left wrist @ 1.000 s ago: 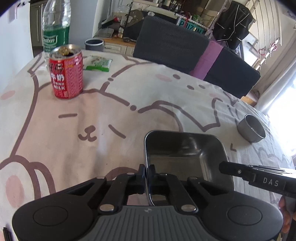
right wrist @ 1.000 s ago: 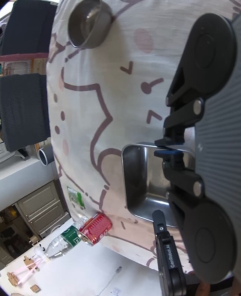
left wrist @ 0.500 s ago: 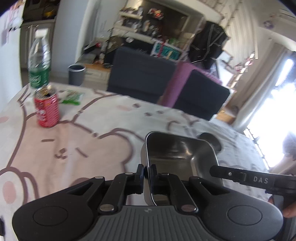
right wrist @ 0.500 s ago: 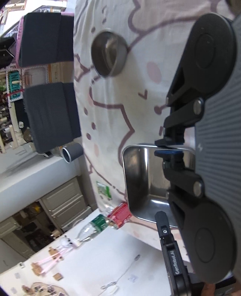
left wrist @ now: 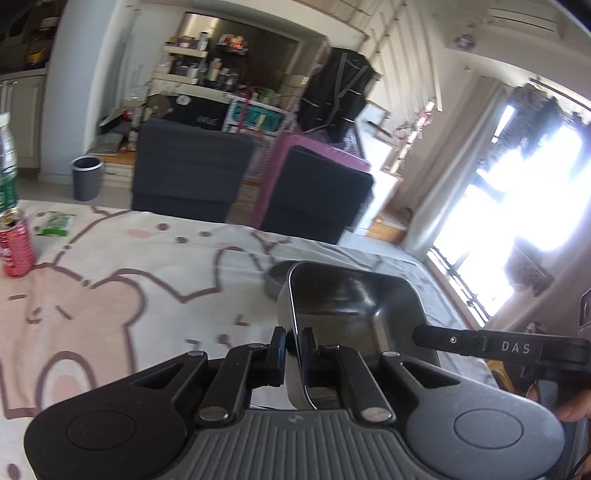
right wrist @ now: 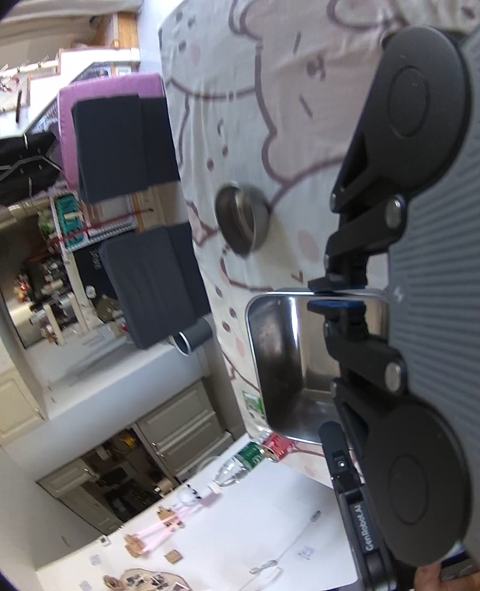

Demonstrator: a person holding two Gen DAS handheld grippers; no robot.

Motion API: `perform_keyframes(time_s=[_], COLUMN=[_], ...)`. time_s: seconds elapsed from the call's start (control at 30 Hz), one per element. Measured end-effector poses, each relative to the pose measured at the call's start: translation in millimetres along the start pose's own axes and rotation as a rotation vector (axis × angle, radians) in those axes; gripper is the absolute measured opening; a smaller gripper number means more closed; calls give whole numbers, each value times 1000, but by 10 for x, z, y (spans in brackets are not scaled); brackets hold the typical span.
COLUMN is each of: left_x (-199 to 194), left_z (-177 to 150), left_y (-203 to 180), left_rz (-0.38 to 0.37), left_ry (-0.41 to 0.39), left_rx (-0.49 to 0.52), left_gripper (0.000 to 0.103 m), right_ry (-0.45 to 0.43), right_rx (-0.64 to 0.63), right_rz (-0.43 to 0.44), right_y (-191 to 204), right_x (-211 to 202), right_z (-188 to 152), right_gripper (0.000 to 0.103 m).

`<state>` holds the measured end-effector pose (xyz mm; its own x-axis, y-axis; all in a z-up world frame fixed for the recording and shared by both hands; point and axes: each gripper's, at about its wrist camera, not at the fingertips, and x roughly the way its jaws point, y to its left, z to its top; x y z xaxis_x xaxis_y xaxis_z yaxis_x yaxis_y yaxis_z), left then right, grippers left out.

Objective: Organize plates and bowls
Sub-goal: 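Lift the steel tray and carry it toward the stacked plates, then lower the steel tray onto the table beside the plate stack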

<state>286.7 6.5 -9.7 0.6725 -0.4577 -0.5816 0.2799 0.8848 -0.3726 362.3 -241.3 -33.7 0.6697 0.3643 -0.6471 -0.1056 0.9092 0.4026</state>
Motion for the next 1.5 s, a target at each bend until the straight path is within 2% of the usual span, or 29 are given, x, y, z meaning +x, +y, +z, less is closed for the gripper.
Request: perform_keyframes(time_s=[0.27,0.53,0.73,0.9,1.27,1.5], left_x=[202,611,952,1221,1480,1545], left_z=[-151,-317,-521,-656,-863,-947], left_y=[-478,-931,-1151,-1179,-1392,-1437], left_rz=[-96,-141,-141,-133,-130,-98], left_ry=[54,140,236,306,387,418], left_rx=[63,156,230,240,334,390], left_gripper=[9,10,9,9,10,10], right_ry=[-35,7,59,125,215,259], right_rx=[11,12,19,-7,-40,-68], right_rz=[-56,-188,-258,-295,-379,-410], right_y=[-396,-813,-1081,-1223,-1379,-1424], right_x=[-490,-708,-711,-625,-528,-410], right_z=[-92,-202,-273,-345,-411,-444], right_gripper=[6,6,6,6,7,7])
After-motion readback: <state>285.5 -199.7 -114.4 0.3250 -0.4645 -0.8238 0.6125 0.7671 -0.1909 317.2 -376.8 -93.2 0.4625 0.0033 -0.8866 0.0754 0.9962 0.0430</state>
